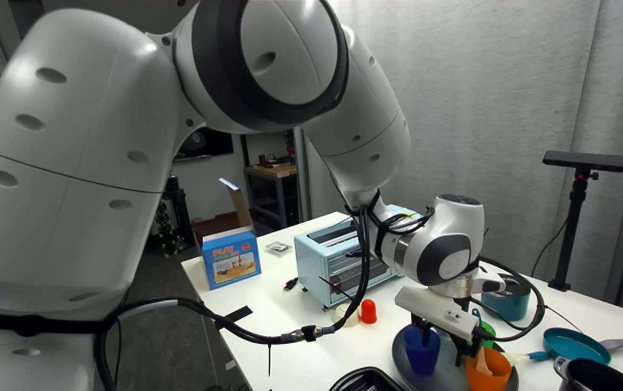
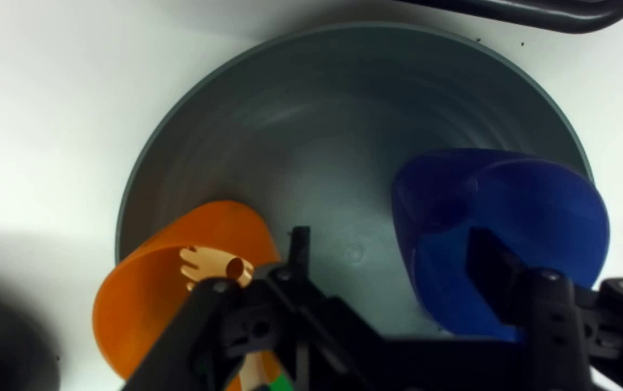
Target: Put the blue cup on the grey tray
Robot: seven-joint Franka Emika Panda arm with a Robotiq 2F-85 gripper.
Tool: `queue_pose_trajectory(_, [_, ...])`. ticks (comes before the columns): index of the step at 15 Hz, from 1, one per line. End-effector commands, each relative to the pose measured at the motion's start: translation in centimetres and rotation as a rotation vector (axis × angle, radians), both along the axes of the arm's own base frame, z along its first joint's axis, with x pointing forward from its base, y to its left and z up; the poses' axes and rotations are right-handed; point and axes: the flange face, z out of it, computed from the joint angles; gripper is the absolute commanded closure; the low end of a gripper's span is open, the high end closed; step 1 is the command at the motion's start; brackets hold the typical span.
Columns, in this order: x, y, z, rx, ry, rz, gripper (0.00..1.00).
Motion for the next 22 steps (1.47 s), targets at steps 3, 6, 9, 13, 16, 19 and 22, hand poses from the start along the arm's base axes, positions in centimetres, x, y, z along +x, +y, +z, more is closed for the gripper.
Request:
queue_pose_trajectory(3, [-0.1, 0.9, 1.4, 0.016, -0.013, -0.005, 0.00])
queue_pose_trajectory(6, [-0.7, 2.0, 2.3, 0.023, -0.024, 0.009, 0.00])
queue_pose_trajectory(9, [-1.2, 3.1, 3.2, 0.032, -0.035, 0.027, 0.00])
queue_pose_trajectory(13, [-1.5, 4.8, 4.4, 0.043, -0.053, 0.055, 0.00])
queue_pose_trajectory(16, [-1.8, 6.2, 5.0, 0.048, -0.062, 0.083, 0.00])
queue_pose_trajectory(19, [-2.5, 7.6, 5.4, 0.042, -0.072, 0.121, 0.00])
queue_pose_trajectory(22, [-3.4, 8.6, 5.8, 0.036, -0.096, 0.154, 0.00])
